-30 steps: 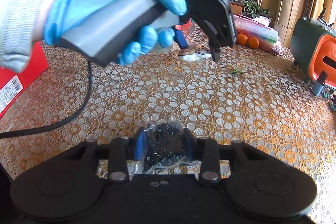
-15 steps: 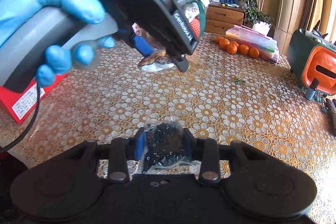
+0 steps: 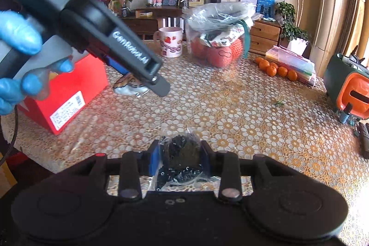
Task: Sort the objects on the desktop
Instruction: 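Carry the bunny toy and bead bag with both grippers over the red shoebox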
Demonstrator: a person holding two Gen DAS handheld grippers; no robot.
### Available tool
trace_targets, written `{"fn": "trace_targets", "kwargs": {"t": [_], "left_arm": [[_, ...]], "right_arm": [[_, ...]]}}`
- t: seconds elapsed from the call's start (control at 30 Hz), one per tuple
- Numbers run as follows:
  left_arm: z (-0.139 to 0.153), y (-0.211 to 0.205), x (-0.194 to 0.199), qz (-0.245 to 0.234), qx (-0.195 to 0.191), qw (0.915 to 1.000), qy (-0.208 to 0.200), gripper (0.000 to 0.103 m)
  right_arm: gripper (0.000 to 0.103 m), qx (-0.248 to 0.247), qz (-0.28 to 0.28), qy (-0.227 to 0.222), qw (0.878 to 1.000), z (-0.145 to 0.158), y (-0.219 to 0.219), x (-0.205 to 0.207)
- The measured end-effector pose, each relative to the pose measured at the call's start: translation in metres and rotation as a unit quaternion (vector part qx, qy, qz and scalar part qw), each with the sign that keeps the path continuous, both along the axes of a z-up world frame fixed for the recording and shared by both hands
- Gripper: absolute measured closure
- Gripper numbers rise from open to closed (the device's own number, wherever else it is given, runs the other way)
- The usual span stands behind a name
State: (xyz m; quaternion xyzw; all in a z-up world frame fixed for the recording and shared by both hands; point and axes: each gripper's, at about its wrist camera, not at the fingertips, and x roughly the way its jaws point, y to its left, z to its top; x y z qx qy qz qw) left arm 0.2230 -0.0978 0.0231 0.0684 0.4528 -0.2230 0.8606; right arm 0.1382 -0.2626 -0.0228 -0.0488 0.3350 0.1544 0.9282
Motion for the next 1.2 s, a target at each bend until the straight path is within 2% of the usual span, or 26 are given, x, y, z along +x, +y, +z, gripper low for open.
{"fn": "trace_targets", "kwargs": {"t": [0.33,0.67,0.97,1.2], "left_arm": [[0.021,0.065,-0.040,0.011,0.000,0.9998,-0.014,0.050],[0.031,0.130,-0.065,0.038,0.004,0.9991,-0.018,0.050],[0.033,0.196,-0.068,0.091,0.013,0.9955,-0.024,0.050],[0.036,0.246,-0.056,0.135,0.024,0.9899,-0.035,0.050]], "right_arm": [[0.068,0.001,0.039,-0.005,0.999,0.022,0.040,-0.019],[0.068,0.002,0.095,-0.010,0.995,0.046,0.092,-0.016],[0.068,-0.003,0.154,-0.022,0.988,0.063,0.148,0.002],[0.068,0.002,0.176,-0.026,0.984,0.068,0.190,0.025]]}}
